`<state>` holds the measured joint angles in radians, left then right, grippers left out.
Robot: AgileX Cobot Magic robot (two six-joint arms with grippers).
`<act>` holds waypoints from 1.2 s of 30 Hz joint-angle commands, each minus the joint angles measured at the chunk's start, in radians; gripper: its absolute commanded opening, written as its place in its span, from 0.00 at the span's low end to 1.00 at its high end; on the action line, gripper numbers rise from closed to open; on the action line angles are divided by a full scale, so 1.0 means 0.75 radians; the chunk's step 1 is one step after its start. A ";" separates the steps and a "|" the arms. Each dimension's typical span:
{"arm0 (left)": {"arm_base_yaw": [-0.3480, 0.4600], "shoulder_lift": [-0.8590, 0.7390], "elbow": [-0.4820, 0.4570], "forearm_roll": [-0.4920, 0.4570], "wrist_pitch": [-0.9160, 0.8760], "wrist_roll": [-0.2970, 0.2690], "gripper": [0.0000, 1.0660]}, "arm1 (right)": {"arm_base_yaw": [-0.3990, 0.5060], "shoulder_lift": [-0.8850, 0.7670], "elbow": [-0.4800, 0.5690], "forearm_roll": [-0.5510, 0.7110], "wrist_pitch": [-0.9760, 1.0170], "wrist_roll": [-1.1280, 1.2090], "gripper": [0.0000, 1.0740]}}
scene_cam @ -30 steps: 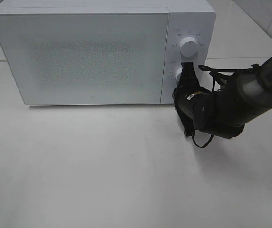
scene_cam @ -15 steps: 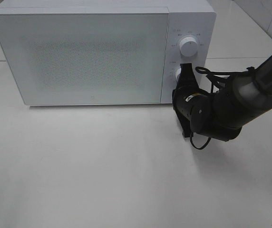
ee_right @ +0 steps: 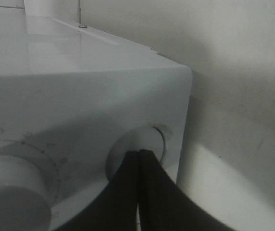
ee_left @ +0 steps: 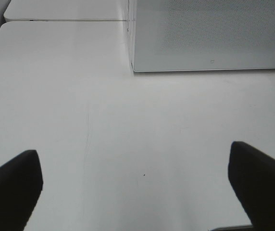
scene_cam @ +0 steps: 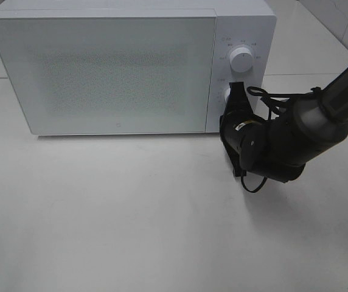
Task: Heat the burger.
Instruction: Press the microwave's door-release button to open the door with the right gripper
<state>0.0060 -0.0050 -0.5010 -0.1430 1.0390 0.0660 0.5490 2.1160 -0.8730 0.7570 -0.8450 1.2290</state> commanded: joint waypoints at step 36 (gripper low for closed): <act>0.001 -0.029 0.008 -0.007 -0.004 -0.001 0.97 | 0.000 0.089 -0.277 0.092 -0.140 -0.227 0.01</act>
<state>0.0060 -0.0050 -0.5010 -0.1430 1.0390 0.0660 0.5770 2.1800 -1.0110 1.0110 -0.8270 1.0710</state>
